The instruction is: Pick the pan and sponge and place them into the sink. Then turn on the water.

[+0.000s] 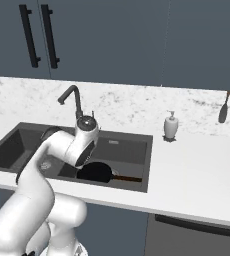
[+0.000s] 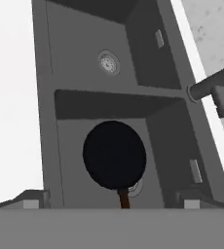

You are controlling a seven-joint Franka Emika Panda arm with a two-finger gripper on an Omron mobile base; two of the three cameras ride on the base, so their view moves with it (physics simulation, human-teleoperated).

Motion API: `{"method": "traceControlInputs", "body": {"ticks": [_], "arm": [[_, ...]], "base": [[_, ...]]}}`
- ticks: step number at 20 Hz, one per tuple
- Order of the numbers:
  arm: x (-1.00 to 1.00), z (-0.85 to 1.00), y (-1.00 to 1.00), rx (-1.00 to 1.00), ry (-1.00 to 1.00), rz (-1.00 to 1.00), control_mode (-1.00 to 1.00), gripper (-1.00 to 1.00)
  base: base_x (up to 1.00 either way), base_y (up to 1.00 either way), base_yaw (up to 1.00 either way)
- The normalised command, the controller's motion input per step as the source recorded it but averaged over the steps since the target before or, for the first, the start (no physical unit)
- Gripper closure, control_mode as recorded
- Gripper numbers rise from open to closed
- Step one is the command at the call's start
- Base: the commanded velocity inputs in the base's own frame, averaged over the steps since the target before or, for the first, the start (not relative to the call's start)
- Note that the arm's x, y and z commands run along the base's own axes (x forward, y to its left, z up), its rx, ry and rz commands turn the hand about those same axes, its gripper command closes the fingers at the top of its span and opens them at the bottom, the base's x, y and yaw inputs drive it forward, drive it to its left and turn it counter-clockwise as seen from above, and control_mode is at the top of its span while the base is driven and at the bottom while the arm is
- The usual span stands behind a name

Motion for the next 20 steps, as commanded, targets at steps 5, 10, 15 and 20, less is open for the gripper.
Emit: {"method": "traceControlInputs", "body": {"ticks": [5,10,15,20], "arm": [[-0.44,0.24,0.03,0.19,0.09,-0.49,-1.0,-1.0],[-0.16,0.1,0.22,0.22,0.14,-0.68,-1.0,-1.0],[-0.11,0.26,0.41,0.25,0.1,-0.68,-1.0,-1.0],[-0.12,0.3,0.6,0.28,0.11,-0.55,-1.0,-1.0]], "base": [[0.0,0.0,0.0],[0.0,0.0,0.0],[0.0,0.0,0.0],[0.0,0.0,0.0]]}}
